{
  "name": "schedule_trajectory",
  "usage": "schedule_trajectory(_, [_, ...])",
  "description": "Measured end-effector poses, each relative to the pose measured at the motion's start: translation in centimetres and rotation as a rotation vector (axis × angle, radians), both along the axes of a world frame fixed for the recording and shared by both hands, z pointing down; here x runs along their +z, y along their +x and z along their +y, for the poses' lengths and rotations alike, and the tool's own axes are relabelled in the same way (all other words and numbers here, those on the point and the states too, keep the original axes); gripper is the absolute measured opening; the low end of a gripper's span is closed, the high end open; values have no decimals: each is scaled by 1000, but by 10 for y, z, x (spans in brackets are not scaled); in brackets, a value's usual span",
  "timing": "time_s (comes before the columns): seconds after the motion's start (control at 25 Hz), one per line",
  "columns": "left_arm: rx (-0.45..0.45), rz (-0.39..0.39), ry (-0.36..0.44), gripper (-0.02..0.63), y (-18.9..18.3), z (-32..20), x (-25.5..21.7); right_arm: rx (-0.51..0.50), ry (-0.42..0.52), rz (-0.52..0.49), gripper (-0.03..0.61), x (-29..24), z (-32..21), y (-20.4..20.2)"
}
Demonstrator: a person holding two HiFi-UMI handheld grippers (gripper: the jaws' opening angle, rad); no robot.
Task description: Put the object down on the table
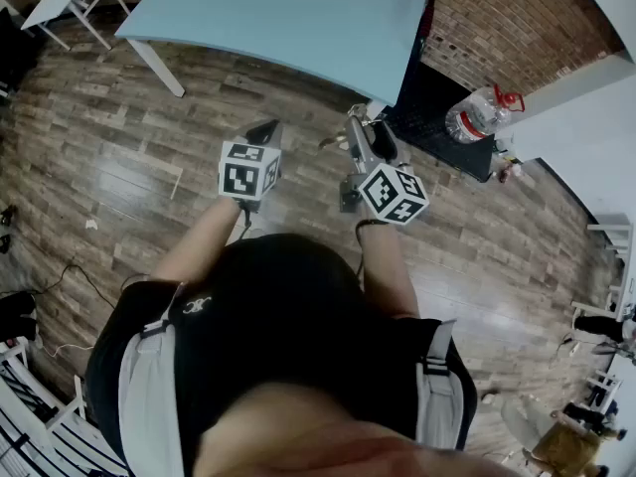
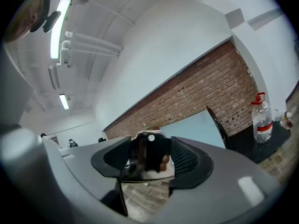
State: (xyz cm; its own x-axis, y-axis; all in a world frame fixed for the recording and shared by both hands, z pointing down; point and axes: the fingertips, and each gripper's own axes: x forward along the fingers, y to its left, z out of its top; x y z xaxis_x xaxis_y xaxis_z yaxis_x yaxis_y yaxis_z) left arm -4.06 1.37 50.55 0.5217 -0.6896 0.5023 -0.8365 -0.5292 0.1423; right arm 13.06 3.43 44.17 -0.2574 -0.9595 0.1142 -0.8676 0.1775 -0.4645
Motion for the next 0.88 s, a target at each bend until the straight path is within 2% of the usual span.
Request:
schedule_trajectory(0.36, [2, 17, -8, 0, -12, 5, 1, -8, -27, 15, 285, 7, 3, -21])
schedule_trajectory(0.88, [32, 21, -7, 1, -14, -1, 2, 10, -38, 103, 285, 10, 1, -34])
